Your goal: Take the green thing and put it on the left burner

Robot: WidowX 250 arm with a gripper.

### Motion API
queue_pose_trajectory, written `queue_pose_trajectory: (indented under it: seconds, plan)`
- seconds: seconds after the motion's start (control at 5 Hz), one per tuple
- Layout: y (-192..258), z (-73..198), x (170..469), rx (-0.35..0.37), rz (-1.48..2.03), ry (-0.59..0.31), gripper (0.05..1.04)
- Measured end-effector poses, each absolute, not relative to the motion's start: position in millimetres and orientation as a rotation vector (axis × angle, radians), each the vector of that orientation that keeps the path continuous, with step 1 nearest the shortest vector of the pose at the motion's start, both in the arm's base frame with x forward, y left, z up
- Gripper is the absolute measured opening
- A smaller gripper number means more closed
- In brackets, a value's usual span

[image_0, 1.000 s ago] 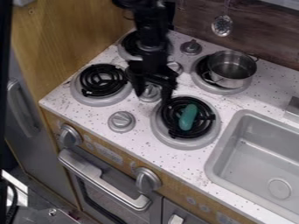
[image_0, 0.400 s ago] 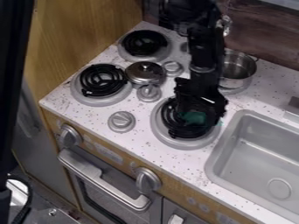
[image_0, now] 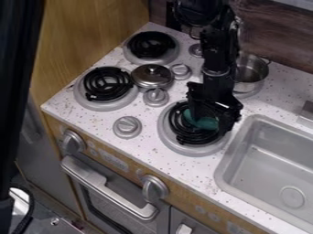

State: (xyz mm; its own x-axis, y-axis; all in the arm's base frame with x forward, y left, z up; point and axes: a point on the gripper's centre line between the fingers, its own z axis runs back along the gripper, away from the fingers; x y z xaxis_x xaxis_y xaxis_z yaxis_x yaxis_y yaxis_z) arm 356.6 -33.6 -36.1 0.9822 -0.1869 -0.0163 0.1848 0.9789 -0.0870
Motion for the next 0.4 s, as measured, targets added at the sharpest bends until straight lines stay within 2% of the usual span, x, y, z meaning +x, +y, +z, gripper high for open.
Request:
queue_pose_trajectory:
  seconds: [0.4]
  plan:
    - [-18.0, -41.8, 366.8, -0.097, -0.135, 0.018, 0.999]
